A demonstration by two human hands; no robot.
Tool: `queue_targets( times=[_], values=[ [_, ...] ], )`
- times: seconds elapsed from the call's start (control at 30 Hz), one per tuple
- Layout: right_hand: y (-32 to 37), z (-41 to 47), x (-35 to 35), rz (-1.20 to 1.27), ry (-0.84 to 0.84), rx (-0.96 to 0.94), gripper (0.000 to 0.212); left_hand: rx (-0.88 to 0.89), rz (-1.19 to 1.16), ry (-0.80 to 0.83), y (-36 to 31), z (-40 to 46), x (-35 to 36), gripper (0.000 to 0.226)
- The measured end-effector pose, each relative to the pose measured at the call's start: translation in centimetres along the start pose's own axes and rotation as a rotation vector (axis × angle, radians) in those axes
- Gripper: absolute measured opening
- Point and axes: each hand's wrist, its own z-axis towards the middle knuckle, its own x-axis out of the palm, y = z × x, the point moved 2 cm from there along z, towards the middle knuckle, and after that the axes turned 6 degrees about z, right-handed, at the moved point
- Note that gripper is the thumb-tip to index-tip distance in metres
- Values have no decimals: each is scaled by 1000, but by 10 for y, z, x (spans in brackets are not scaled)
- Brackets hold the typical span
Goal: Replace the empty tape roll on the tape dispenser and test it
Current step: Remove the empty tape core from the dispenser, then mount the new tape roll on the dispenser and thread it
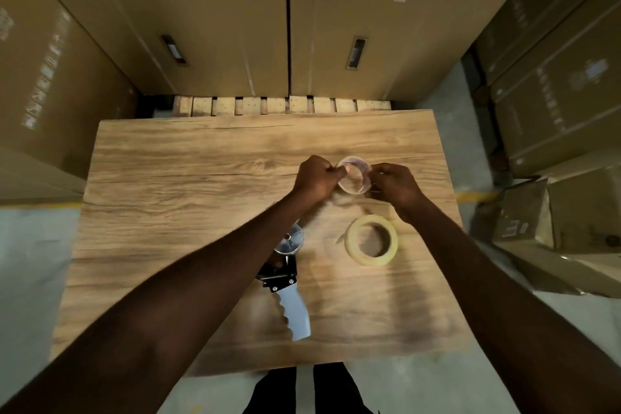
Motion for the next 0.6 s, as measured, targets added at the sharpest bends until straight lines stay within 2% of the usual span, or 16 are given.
queue_targets(
  times=[0.17, 0.3, 0.43, 0.53, 0.6],
  values=[
    [-10, 40, -33, -80, -137, 75, 23, -23, 130, 115, -26, 37, 53, 56],
    [-28, 44, -39, -141, -95, 93, 29, -51, 212, 151, -20, 44, 77, 55],
    [-32, 32, -40, -149, -87, 79, 32, -67, 208, 213, -12, 42, 71, 51],
    [-31, 12, -39, -330, -150, -44, 30, -14, 155, 203, 0, 36, 48, 46],
    [-37, -12, -40, -470, -212, -163, 48, 29, 119, 128, 9, 19, 26, 36]
  ],
)
